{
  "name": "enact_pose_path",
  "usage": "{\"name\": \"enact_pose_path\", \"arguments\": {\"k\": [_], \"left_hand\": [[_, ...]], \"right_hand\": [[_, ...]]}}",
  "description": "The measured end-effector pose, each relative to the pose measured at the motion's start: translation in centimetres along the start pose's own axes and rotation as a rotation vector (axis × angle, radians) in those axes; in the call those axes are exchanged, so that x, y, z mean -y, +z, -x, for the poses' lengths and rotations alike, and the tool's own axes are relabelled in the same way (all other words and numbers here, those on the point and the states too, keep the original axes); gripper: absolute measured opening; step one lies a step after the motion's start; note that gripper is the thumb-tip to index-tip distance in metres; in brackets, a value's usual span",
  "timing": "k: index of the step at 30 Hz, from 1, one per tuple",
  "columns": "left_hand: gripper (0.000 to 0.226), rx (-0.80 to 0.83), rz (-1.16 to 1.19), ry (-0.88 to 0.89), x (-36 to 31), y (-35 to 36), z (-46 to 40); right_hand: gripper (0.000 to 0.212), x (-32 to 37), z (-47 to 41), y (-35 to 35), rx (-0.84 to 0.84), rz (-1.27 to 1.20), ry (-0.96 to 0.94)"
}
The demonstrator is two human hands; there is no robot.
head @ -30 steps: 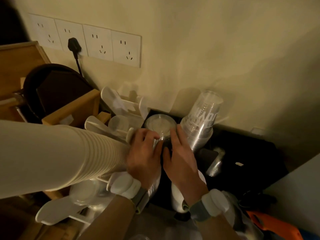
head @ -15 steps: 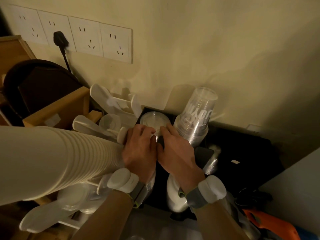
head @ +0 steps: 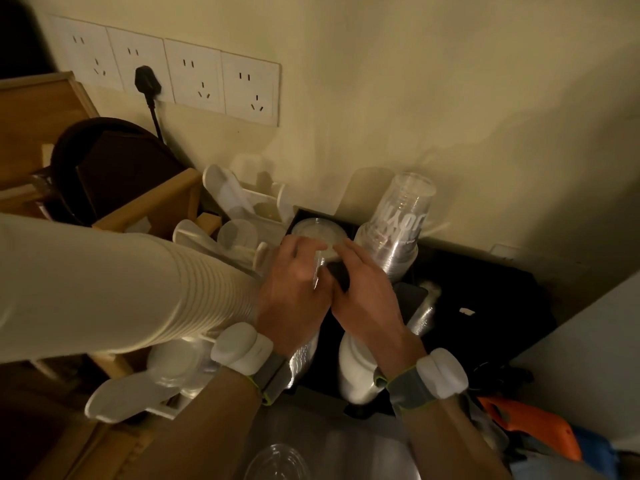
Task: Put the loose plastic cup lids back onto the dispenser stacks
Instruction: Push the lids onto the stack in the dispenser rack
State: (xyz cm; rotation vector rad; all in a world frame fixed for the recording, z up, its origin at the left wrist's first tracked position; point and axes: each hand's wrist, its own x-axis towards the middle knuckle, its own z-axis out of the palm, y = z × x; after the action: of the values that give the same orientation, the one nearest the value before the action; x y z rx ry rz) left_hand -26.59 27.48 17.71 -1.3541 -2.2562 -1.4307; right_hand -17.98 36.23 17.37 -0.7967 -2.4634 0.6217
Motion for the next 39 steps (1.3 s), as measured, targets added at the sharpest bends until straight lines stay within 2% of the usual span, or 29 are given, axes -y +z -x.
{"name": "enact_pose_path", "arguments": {"k": [2, 4, 8, 11, 13, 17, 21, 23, 28, 31, 36, 39], "left_hand": [[0.02, 0.027, 0.065, 0.124, -0.6, -1.6, 0.6], [0.014, 0.104, 0.132, 0.174, -1.0, -3.4, 1.9], [0.013, 0.321, 0.298, 0.039, -0.7, -7.0, 6.8], [0.012, 0.37, 0.384, 0.0, 0.2, -8.4, 10.5], [0.011, 0.427, 0.353, -0.022, 0.9, -8.7, 12.9], [0.01, 0.561, 0.177, -0.109, 4.0, -8.3, 17.8], [0.018, 0.659, -0.121, -0.464, 6.4, -7.8, 21.0], [0.024, 0.66, -0.152, -0.573, 6.6, -7.1, 22.0], [0.037, 0.684, -0.197, -0.662, 6.9, -5.4, 23.3], [0.04, 0.691, -0.163, -0.66, 7.0, -4.5, 23.4], [0.036, 0.563, -0.107, -0.679, 6.2, -3.5, 23.5], [0.032, 0.547, -0.021, -0.612, 5.5, -3.7, 22.5]], "right_hand": [[0.041, 0.6, 1.8, -0.4, -0.046, -0.08, -0.036], [0.033, 1.4, 3.9, -0.7, -0.064, -0.126, -0.081], [0.021, 2.0, 8.9, -0.1, -0.06, -0.199, -0.113], [0.012, 0.9, 12.6, 1.3, -0.033, -0.248, -0.026], [0.01, 0.0, 15.2, 2.6, 0.045, -0.235, 0.056], [0.008, -1.7, 19.5, 5.7, 0.197, -0.165, 0.093], [0.018, -3.2, 21.2, 7.9, 0.328, -0.172, 0.303], [0.025, -3.8, 21.7, 8.8, 0.34, -0.177, 0.381], [0.037, -4.7, 22.5, 10.4, 0.38, -0.161, 0.459], [0.035, -4.9, 22.8, 11.2, 0.384, -0.147, 0.44], [0.031, -5.0, 22.6, 11.3, 0.372, -0.182, 0.494], [0.029, -4.5, 22.1, 9.4, 0.301, -0.267, 0.5]]}}
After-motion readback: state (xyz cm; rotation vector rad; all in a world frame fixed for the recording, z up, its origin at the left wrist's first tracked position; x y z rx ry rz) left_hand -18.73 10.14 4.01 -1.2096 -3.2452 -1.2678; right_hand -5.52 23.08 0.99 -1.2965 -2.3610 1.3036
